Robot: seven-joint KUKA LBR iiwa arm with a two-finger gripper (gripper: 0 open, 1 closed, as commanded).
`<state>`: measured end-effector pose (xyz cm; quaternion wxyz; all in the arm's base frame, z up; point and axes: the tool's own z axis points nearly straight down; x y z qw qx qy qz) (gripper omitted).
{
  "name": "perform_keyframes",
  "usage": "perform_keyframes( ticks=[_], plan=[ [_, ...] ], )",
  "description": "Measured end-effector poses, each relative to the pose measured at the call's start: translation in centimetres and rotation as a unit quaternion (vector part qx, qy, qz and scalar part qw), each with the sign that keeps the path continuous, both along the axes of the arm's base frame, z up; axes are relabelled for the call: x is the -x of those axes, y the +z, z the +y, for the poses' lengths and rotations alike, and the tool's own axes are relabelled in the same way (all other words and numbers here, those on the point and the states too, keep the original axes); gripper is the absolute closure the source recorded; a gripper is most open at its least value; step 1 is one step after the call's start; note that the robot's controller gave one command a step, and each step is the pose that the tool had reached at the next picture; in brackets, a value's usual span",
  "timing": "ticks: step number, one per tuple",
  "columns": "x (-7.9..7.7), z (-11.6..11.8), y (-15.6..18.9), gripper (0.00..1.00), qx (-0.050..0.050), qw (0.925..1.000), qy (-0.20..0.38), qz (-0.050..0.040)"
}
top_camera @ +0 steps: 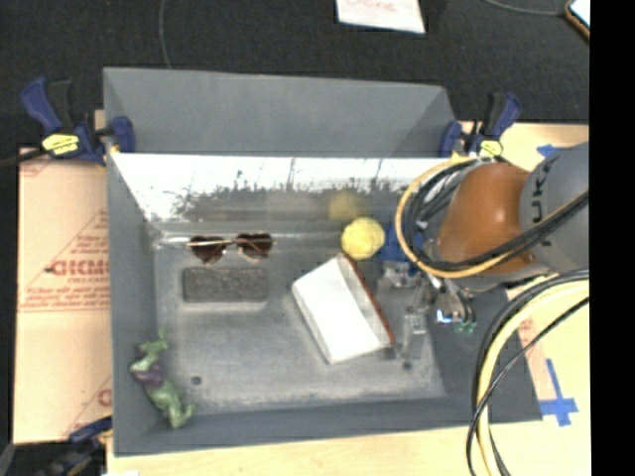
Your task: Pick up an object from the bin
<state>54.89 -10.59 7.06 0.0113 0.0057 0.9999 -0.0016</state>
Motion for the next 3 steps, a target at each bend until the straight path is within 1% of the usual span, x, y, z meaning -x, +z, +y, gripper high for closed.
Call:
perform_keyframes(
  ticks=[1,2,3],
  plan=[
    [0.9,0.0,0.0,0.0,-0.001,0.9995,-0.033,-0.0013],
    [0.8,1.6,0.1,0.0,0.001,1.0,-0.007,-0.0016],
    [1.2,2.1,0.0,0.0,0.0,0.9999,-0.016,-0.0015]
  ],
)
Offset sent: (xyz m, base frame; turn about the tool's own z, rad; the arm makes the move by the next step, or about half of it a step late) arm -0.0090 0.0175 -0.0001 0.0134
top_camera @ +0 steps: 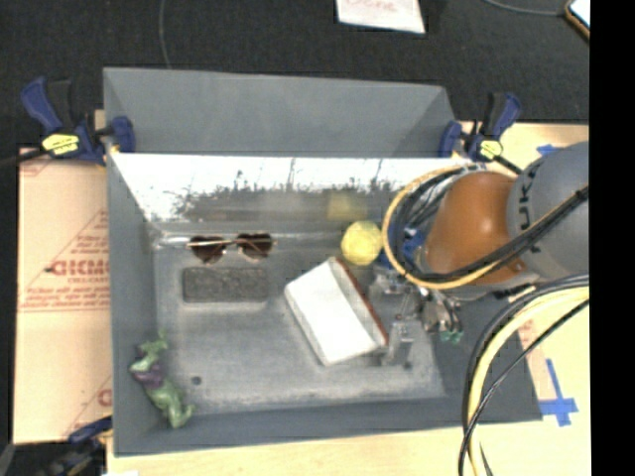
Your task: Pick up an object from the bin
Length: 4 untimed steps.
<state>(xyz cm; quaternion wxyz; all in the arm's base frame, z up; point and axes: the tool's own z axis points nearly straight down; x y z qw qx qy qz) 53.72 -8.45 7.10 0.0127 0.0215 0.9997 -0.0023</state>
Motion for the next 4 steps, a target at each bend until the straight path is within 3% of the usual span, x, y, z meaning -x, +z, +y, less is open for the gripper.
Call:
perform_keyframes(
  ticks=[1,2,3,4],
  plan=[
    [-1.0,2.4,0.4,0.0,0.001,0.9997,0.025,-0.0025],
    [-3.0,3.3,0.0,0.0,0.002,0.9995,0.032,-0.0039],
    [0.0,3.9,0.0,1.0,0.002,0.9993,0.037,-0.0029],
    [0.0,3.9,0.0,1.0,0.002,0.9993,0.037,-0.0029]
  ],
)
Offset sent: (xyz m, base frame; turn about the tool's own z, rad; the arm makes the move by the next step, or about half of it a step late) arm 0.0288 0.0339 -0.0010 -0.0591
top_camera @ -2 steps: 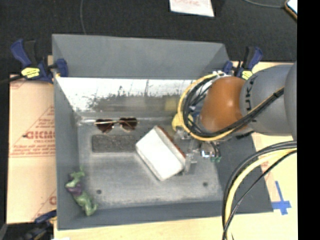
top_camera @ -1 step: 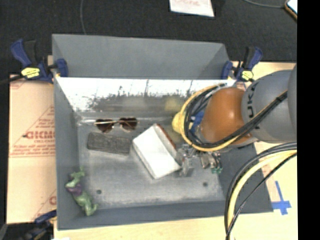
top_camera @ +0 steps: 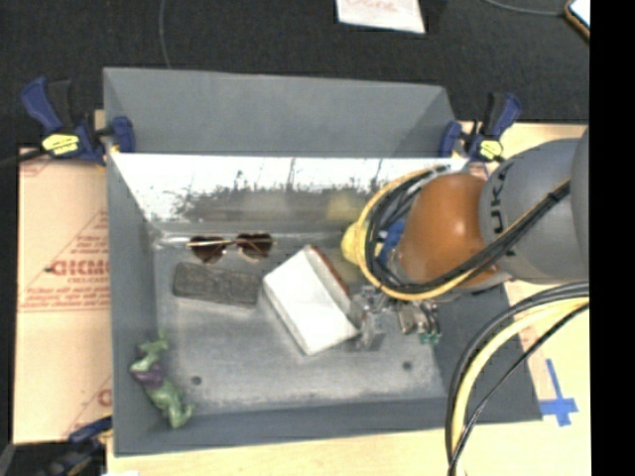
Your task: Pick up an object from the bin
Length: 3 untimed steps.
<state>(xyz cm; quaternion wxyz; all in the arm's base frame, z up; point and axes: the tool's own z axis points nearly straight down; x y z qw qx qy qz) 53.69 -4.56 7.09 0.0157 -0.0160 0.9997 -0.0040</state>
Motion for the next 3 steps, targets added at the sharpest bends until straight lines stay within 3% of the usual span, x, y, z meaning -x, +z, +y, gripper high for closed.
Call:
perform_keyframes(
  ticks=[1,2,3],
  plan=[
    [-1.6,3.2,4.1,1.0,0.0,1.0,0.007,-0.0021],
    [0.1,3.2,0.1,1.0,0.001,0.9999,0.015,0.002],
    [0.4,3.4,2.2,1.0,0.001,0.9999,0.015,0.0067]
  ],
)
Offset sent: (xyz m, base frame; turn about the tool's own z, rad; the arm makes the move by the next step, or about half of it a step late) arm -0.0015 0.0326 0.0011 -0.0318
